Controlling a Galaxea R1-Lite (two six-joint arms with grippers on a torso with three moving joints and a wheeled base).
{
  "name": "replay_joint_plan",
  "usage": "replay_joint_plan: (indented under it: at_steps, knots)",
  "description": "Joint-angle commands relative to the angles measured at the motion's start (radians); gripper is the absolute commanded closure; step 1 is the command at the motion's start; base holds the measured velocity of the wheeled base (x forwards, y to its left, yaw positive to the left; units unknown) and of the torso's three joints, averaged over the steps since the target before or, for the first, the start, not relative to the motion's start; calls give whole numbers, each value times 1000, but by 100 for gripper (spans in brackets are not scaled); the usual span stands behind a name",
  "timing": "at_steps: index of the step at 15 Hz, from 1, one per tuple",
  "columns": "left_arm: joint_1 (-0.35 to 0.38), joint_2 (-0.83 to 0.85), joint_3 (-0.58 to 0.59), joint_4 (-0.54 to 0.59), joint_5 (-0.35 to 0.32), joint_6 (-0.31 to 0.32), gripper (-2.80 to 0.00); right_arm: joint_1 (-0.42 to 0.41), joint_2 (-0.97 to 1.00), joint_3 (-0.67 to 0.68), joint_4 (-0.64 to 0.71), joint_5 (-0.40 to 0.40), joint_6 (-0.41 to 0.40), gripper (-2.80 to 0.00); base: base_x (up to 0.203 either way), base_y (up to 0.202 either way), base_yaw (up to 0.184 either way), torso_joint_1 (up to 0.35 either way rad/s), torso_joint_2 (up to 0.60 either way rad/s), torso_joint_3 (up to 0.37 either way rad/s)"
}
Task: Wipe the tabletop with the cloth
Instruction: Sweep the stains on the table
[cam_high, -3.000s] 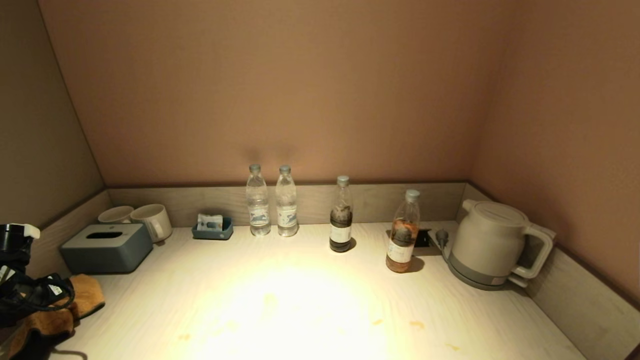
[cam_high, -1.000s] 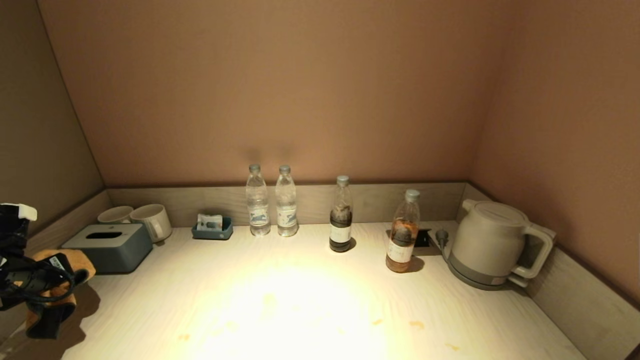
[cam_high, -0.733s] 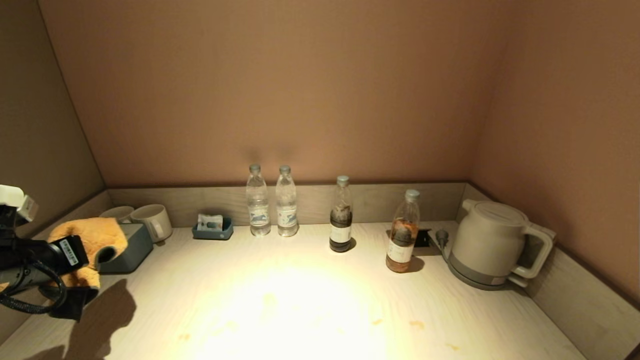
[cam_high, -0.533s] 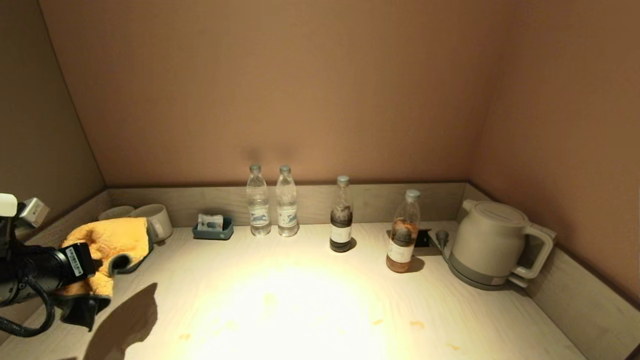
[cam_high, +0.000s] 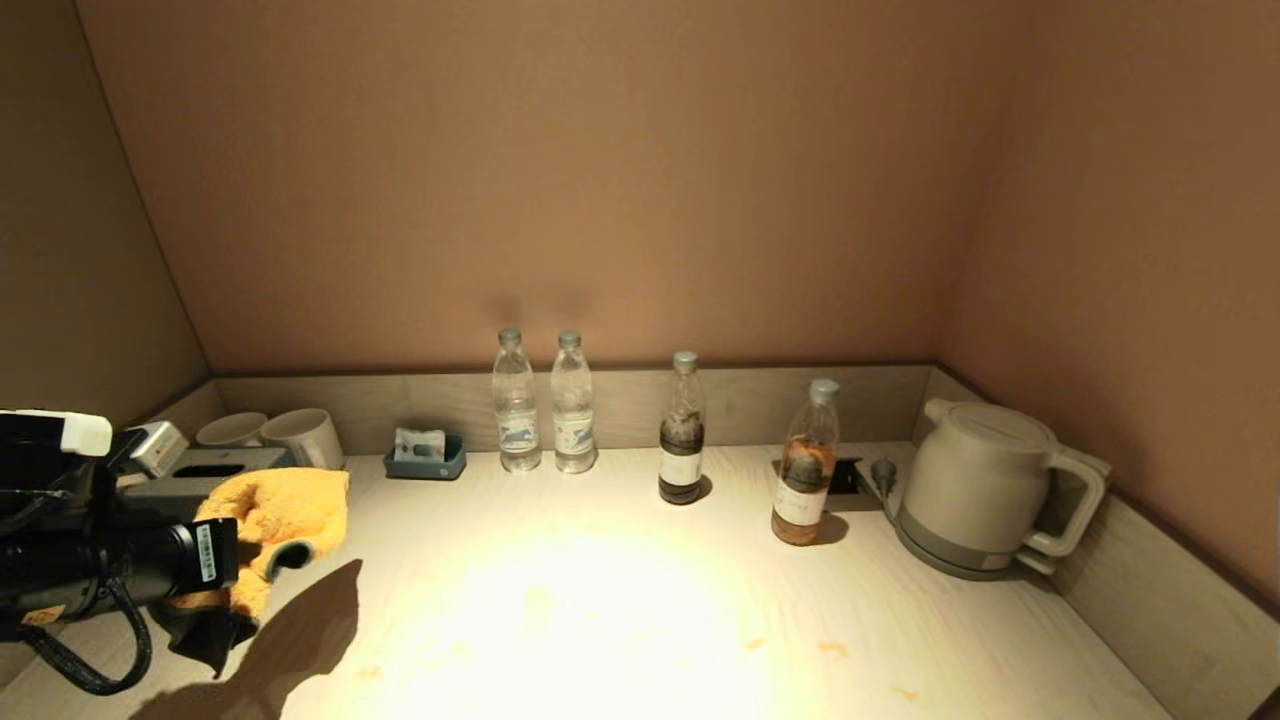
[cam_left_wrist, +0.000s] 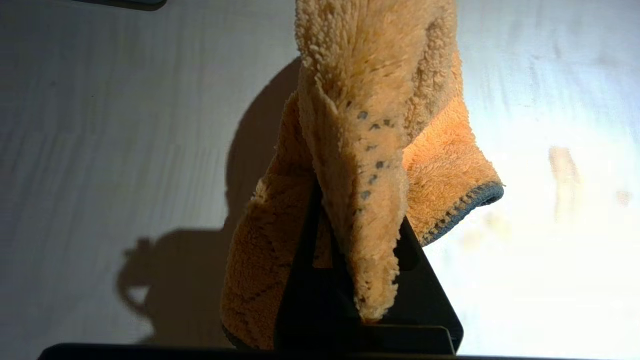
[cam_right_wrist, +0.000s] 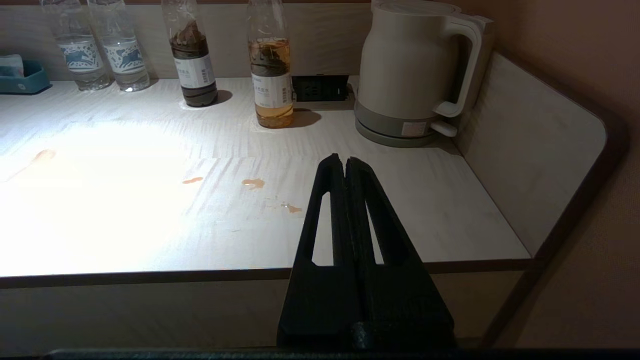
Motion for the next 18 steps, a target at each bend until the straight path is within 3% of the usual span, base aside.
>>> replay_joint_plan:
  at_steps: [1,3,10,13,18]
  knots:
    - [7,120,2,-42,12,13,0,0,1,0,0,0,-1,0,0,0,0,0,0,0]
    - [12,180,3,-117,37,41,0,0,1,0,0,0,-1,0,0,0,0,0,0,0]
    - [-14,383,30,-265,32,113,0,0,1,0,0,0,-1,0,0,0,0,0,0,0]
    - [-40,463,85,-398,37,142,0,0,1,0,0,0,-1,0,0,0,0,0,0,0]
    - [-70,490,152,-481,36,142,0,0,1,0,0,0,-1,0,0,0,0,0,0,0]
